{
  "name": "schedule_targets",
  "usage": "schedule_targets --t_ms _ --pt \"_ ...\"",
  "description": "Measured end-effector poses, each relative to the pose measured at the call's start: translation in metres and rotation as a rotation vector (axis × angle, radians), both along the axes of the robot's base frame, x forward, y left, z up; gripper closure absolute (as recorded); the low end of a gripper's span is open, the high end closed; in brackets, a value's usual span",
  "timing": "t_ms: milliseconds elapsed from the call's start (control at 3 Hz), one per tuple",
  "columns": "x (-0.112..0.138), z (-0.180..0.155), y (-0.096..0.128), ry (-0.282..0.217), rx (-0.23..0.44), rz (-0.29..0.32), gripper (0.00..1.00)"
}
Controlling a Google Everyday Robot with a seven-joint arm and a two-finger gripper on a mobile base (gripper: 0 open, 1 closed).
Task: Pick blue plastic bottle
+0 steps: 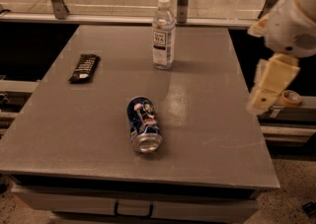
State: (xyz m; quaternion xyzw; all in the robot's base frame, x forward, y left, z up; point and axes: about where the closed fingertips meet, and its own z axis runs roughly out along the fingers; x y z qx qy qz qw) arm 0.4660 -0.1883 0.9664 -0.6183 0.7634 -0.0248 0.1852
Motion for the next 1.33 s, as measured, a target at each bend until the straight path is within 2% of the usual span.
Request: schedule_targets --t_ms 333,667,1000,1333 --pt "0.05 -0.012 0.054 -0.063 0.062 0.076 0.0" --pt "0.106 -0.022 0.102 -0.161 0.099 0.098 0.0" --pt "0.151 -0.025 0.12 -0.239 0.127 0.05 0.0" --pt "0.182 -0.028 0.128 -0.288 0.171 -0.011 0.0"
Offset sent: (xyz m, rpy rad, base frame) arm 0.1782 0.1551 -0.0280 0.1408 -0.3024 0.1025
